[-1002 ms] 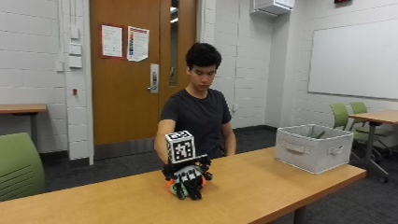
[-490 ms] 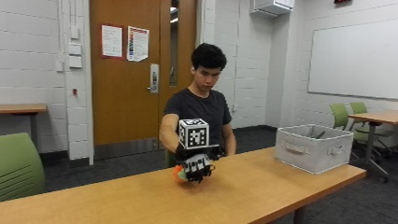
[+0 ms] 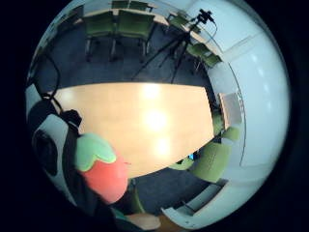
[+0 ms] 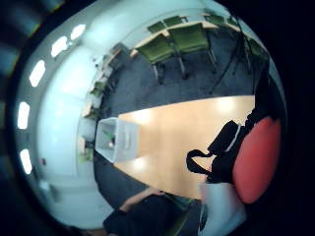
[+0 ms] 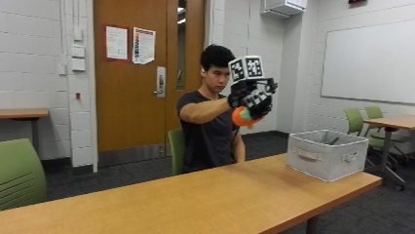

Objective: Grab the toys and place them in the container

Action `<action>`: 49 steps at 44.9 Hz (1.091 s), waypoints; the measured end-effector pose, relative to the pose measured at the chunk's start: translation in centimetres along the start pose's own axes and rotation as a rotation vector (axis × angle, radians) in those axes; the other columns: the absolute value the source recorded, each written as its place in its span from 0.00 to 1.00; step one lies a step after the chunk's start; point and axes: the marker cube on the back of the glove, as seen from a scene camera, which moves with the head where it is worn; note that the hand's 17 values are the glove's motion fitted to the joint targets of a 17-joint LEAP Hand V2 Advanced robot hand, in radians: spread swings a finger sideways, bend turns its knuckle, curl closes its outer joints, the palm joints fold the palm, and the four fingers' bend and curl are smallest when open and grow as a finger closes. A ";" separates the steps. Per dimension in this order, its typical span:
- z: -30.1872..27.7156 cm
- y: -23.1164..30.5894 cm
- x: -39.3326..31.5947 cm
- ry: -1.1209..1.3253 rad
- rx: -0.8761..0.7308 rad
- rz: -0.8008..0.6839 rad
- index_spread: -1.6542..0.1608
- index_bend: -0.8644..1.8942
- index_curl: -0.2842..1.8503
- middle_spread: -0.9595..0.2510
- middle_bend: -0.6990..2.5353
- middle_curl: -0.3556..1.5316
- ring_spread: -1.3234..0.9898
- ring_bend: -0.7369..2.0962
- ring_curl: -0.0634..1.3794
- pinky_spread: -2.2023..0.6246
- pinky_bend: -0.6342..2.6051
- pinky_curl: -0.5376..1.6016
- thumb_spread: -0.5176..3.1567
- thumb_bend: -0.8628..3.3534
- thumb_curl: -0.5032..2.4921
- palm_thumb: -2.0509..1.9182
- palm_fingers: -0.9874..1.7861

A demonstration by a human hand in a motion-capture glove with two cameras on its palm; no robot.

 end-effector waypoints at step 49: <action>3.6 1.6 -54.4 -0.208 -0.122 -0.583 0.67 0.40 0.87 0.47 0.45 0.63 0.39 0.65 0.38 0.64 0.44 0.43 0.41 0.21 0.46 0.60 0.63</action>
